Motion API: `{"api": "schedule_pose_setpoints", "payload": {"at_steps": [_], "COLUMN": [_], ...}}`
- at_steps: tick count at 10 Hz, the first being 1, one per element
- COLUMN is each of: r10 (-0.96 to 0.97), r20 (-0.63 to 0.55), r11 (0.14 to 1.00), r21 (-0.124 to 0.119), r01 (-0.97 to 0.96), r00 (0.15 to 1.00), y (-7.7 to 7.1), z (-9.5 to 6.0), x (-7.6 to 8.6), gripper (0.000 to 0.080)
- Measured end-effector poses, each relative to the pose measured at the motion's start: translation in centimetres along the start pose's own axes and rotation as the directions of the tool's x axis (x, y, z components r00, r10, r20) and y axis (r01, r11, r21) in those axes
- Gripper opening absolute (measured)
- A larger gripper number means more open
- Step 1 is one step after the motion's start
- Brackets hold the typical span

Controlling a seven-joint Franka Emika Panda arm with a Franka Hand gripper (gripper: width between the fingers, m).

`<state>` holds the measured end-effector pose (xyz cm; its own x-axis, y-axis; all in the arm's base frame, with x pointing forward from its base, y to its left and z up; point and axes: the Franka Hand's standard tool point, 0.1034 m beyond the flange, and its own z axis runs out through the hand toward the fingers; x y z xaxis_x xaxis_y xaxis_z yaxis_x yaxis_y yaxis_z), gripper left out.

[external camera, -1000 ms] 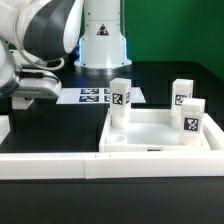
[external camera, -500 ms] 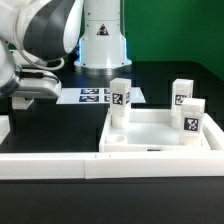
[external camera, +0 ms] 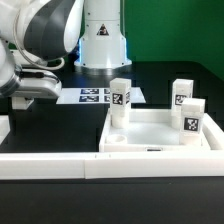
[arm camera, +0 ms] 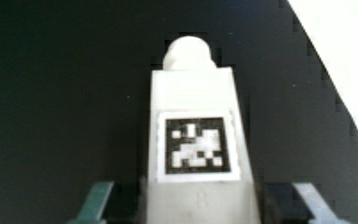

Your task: Assemble square table

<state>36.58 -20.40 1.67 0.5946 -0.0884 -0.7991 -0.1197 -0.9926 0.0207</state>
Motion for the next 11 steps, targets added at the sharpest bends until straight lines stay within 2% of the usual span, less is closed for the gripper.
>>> {"api": "schedule_pose_setpoints", "payload": {"at_steps": [1, 2, 4, 5, 6, 7, 8, 10, 11], "r10": [-0.001, -0.007, -0.02, -0.022, -0.026, -0.031, -0.026, -0.031, 0.035], "r20": [-0.008, -0.005, -0.033, -0.047, -0.114, -0.227, -0.254, -0.404, -0.437], "r11": [1.0, 1.0, 0.999, 0.998, 0.999, 0.999, 0.999, 0.999, 0.999], "r21": [0.003, 0.01, 0.038, 0.051, 0.045, 0.02, 0.032, 0.01, 0.035], "r01": [0.001, 0.007, 0.021, 0.024, 0.031, 0.037, 0.035, 0.038, -0.022], "r00": [1.0, 1.0, 0.999, 0.999, 0.993, 0.973, 0.967, 0.914, 0.899], "y": [0.0, -0.1, -1.0, -1.4, -0.9, 0.5, 0.3, 0.2, -1.7], "z": [-0.5, -1.8, -6.1, -7.2, -7.8, -7.0, -6.5, -7.4, -8.7], "x": [-0.2, -1.1, -3.9, -4.7, -4.6, -3.6, -4.1, -3.3, -3.4], "gripper": [0.029, 0.029, 0.029, 0.029, 0.029, 0.029, 0.029, 0.029, 0.029]}}
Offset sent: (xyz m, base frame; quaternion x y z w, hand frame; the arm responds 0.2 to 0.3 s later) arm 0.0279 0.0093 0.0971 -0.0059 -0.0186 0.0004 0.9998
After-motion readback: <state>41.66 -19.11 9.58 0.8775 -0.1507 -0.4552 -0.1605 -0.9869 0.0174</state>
